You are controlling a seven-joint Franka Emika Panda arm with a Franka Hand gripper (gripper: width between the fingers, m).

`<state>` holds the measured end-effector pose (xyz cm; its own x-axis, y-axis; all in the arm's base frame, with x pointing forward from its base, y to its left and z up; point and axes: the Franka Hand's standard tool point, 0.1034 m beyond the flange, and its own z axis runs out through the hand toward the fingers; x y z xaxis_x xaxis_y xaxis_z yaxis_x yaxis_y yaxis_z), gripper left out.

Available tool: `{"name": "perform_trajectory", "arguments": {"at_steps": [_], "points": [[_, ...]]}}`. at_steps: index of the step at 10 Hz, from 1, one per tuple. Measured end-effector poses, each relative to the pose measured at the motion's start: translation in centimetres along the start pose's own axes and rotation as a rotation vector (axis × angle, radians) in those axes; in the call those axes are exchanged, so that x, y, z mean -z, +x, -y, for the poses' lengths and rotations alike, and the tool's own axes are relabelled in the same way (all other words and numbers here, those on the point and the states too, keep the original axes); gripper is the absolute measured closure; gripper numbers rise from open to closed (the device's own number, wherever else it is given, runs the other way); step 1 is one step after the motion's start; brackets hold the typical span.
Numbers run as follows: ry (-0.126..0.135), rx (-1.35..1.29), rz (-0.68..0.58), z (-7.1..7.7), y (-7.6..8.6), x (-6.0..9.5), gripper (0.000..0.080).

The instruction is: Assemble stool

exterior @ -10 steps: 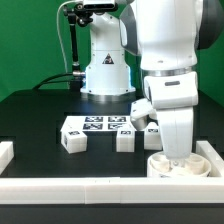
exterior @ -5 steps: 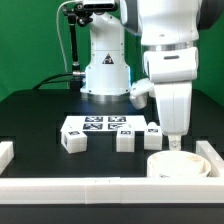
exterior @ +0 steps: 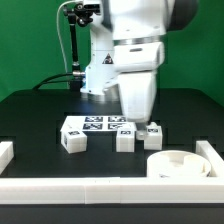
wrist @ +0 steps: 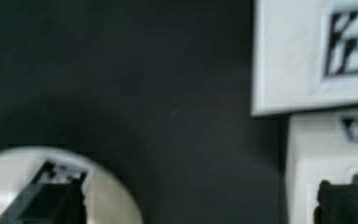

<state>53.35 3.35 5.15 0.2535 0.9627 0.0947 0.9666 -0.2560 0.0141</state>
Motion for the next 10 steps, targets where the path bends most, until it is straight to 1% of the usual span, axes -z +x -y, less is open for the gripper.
{"name": "perform_trajectory", "arguments": {"at_steps": [1, 3, 5, 7, 10], "points": [[-0.001, -0.010, -0.002, 0.0, 0.2, 0.0, 0.0151], [0.000, -0.019, -0.001, 0.0, 0.1, 0.0, 0.0151], [-0.006, -0.304, -0.006, 0.3, 0.5, 0.0, 0.0151], [0.005, -0.559, -0.009, 0.8, 1.0, -0.3, 0.0151], [0.011, -0.735, -0.013, 0.9, 1.2, -0.3, 0.0151]]}}
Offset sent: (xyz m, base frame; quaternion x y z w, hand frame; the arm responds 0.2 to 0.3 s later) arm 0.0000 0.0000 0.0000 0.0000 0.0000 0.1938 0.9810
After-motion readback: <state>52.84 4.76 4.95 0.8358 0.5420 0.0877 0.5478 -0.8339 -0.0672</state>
